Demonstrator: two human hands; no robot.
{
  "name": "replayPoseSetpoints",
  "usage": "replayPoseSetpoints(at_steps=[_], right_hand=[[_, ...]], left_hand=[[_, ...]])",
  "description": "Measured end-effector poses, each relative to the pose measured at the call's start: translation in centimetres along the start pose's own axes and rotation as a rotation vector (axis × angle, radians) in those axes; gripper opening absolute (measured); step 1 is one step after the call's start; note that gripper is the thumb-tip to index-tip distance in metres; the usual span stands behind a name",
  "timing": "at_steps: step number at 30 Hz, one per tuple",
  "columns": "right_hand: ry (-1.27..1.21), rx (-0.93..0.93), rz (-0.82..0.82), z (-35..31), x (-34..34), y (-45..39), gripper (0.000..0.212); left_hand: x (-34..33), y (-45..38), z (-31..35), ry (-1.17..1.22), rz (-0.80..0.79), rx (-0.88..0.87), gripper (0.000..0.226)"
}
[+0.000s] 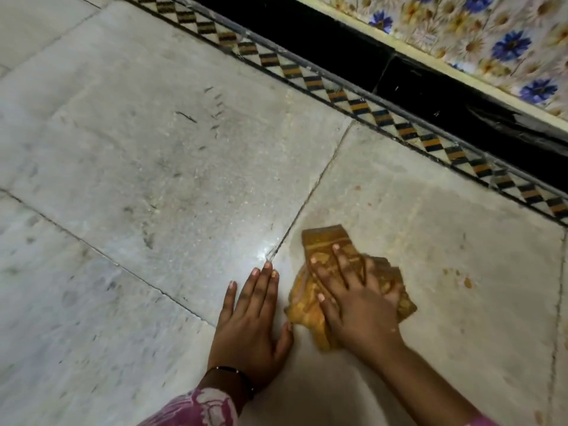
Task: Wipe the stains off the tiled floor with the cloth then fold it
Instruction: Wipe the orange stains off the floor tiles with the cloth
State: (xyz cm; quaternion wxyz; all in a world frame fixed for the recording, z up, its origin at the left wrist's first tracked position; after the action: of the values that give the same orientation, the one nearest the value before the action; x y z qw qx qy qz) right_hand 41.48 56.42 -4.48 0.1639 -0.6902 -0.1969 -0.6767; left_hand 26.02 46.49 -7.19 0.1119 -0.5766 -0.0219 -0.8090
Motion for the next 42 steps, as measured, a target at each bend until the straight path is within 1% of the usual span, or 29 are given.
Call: replayPoseSetpoints(at_steps=[2,3,5,6,7,9,11,12,14,16,19,21,26,27,31,32,34,36,37,40,41,42], right_hand=[[0.026,-0.017,0.041,1.4,0.1,-4.6,0.058],[0.014,-0.091,0.074,2.4,0.0,-7.5,0.061],[-0.032,-0.277,0.083,3.5,0.0,-13.0,0.062],[-0.04,-0.328,0.087,3.3,0.0,-14.8,0.06],[-0.037,-0.325,0.096,2.5,0.1,-15.4,0.058],[-0.028,-0.184,0.108,0.9,0.4,-13.1,0.057],[-0.016,-0.031,0.091,1.2,0.1,-7.7,0.058],[-0.008,-0.025,0.06,2.5,0.3,-5.2,0.059],[0.017,-0.144,0.041,6.6,0.7,-3.6,0.061],[0.024,-0.302,0.065,9.8,1.1,-5.6,0.062],[-0.016,-0.451,0.089,10.2,0.9,-10.3,0.061],[0.003,-0.469,0.108,9.2,0.7,-12.0,0.061],[0.0,-0.417,0.072,9.4,0.5,-11.8,0.06],[-0.011,-0.423,0.07,9.6,0.6,-12.0,0.061],[0.015,-0.416,0.07,9.5,0.3,-12.3,0.061],[0.023,-0.421,0.08,9.5,0.1,-12.4,0.061],[0.021,-0.411,0.123,9.8,-0.2,-12.5,0.061],[0.033,-0.383,0.173,9.5,-0.1,-11.9,0.062],[0.045,-0.327,0.176,8.7,0.1,-10.8,0.061],[0.031,0.043,0.204,6.6,-0.3,-4.5,0.059],[0.022,0.123,0.174,7.0,0.0,-2.6,0.059],[0.001,0.162,0.128,8.0,0.1,-1.9,0.058]], left_hand=[[0.0,-0.2,-0.1,0.01,0.005,0.004,0.077],[0.0,-0.3,-0.1,0.009,0.005,0.005,0.077],[0.0,-0.2,-0.2,0.002,0.005,0.01,0.078],[0.0,-0.1,-0.2,0.004,0.009,0.011,0.078],[0.0,-0.1,-0.2,0.005,0.004,0.011,0.078],[0.2,-0.1,-0.2,0.01,0.004,0.014,0.078],[0.3,-0.1,-0.2,0.001,0.005,0.005,0.078],[0.2,-0.2,-0.2,0.001,0.006,0.001,0.078],[0.2,-0.3,-0.1,0.004,0.014,0.01,0.078],[0.2,-0.2,-0.2,0.015,-0.007,0.027,0.078],[0.1,-0.1,-0.2,-0.001,-0.008,0.017,0.078],[0.2,-0.1,-0.3,0.009,-0.008,0.018,0.077],[-0.1,0.4,-0.2,-0.021,-0.019,0.023,0.075],[0.0,-0.2,-0.1,-0.026,0.005,0.002,0.075],[0.0,-6.8,2.5,-0.02,0.076,-0.203,0.087],[-0.1,-8.5,3.2,-0.022,0.085,-0.227,0.09],[-1.2,-10.0,3.5,-0.077,0.035,-0.17,0.094],[-2.6,-10.4,3.4,-0.117,0.018,-0.124,0.097],[-2.8,-10.4,3.4,-0.117,0.008,-0.123,0.098],[-2.3,-10.2,3.2,-0.106,0.057,-0.115,0.099],[-2.3,-10.4,3.3,-0.084,0.057,-0.119,0.099],[-2.2,-10.5,3.3,-0.071,0.048,-0.128,0.099]])
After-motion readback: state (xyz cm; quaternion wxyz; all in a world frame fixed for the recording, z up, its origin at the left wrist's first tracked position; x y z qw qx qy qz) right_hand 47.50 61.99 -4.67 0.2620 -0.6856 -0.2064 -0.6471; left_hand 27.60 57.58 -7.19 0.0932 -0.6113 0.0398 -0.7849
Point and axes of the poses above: each hand's wrist, its own y-axis away from the middle knuckle, its own x-axis out of the back of the hand, z = x × y, the point moved 2 cm from there along -y, towards the middle knuckle, and after that the axes turned 15 degrees about z, right-handed, at the moved point
